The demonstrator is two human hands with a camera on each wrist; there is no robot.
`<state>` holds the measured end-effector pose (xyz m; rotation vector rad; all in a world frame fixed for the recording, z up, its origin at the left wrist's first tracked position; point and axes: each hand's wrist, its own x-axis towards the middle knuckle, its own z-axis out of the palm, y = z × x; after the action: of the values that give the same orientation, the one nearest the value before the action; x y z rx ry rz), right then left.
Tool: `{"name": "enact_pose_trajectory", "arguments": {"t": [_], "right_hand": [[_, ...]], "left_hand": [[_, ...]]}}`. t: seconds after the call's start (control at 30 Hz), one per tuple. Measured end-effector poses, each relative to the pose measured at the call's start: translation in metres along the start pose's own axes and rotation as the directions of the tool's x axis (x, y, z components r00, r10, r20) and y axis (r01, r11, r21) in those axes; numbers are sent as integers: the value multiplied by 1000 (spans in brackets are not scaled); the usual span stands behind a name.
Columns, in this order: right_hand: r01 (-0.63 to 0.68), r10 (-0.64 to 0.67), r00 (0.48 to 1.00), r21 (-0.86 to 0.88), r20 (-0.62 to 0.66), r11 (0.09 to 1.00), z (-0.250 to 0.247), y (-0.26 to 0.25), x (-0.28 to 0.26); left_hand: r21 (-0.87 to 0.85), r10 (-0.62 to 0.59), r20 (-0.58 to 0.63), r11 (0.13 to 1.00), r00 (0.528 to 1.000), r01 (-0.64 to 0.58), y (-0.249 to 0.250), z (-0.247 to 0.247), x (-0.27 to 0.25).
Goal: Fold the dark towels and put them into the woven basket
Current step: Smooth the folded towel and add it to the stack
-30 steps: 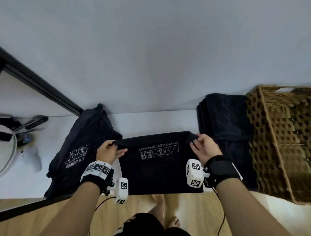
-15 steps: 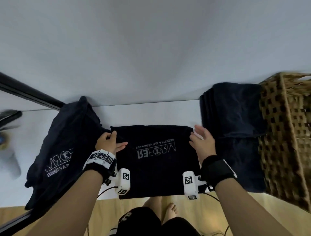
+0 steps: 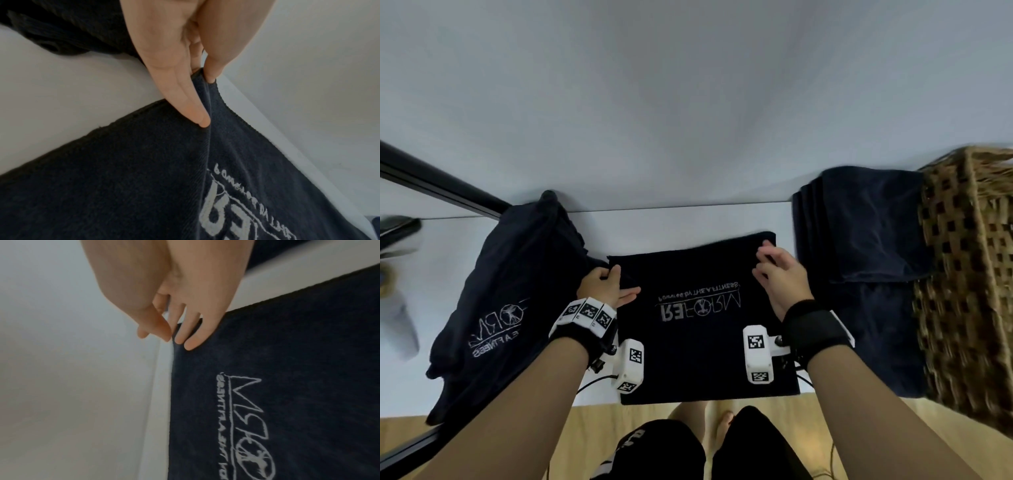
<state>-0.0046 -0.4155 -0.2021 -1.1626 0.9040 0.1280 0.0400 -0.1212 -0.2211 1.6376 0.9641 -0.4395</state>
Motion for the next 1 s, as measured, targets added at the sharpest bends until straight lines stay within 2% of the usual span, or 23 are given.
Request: {"name": "enact_pose_trajectory", "arguments": {"t": [0.07,0.1,0.17,0.2,0.23,0.27,0.3,0.33,0.4,0.47,0.5,0.53,0.57,0.6,0.63,0.7,0.77,0.8,0.83,0.93,1.0], "right_hand": [[47,-48,998,29,51,998,-5,-4,-1],[56,-55,996,-16,64,998,-8,-3,-4],[101,-82,993,-263,84,959,-15,3,-13],[138,-98,989,-459,111,878,-18,8,-19],[172,-91,984,-667,154,725,-22,13,-26],[214,-67,975,-821,211,530,-26,19,-34],[254,-19,964,-900,264,354,-31,26,-41],[284,34,953,-926,302,248,-34,33,-48],[310,93,940,-937,327,160,-37,46,-62],[322,96,942,-947,322,15,-34,55,-72],[316,97,946,-947,310,-58,-31,58,-76],[305,91,951,-946,296,-111,-29,61,-78],[294,83,955,-945,284,-143,-27,63,-79],[289,74,957,-944,280,-161,-25,64,-80],[288,66,958,-942,280,-176,-24,65,-81],[284,52,959,-940,279,-189,-23,66,-81],[278,53,961,-942,272,-189,-21,67,-82],[274,56,962,-944,268,-186,-20,67,-82],[269,60,963,-946,263,-182,-19,67,-82],[249,71,968,-955,240,-161,-16,66,-81],[232,70,972,-961,224,-148,-13,64,-78]], "left_hand": [[-11,2,-9,1000,1000,-2,-1,1,3],[-15,0,-15,1000,1000,0,-2,1,4],[-16,-5,-22,1000,1000,5,-3,1,5],[-20,-10,-21,1000,1000,10,-3,1,5],[-27,-18,-18,999,1000,17,-2,1,5],[-32,-25,-18,999,1000,24,-1,1,5],[-34,-25,-25,999,999,25,0,1,4],[-32,-14,-41,999,999,13,1,2,2],[-9,67,-78,998,995,-68,2,4,-5],[126,235,-100,967,967,-222,0,6,-18],[251,347,-96,915,933,-315,-3,6,-27],[382,468,-62,827,882,-412,-7,5,-37],[494,570,26,707,821,-506,-12,3,-46],[574,611,174,574,772,-584,-17,2,-56],[626,576,346,447,741,-640,-24,1,-64],[704,339,610,183,716,-686,-41,2,-76],[737,156,674,-66,723,-673,-59,3,-81],[746,123,665,-130,736,-653,-65,4,-82],[758,109,651,-154,752,-634,-70,6,-82],[781,83,622,-132,778,-610,-77,8,-76],[777,80,628,-114,774,-619,-72,8,-67]]}}
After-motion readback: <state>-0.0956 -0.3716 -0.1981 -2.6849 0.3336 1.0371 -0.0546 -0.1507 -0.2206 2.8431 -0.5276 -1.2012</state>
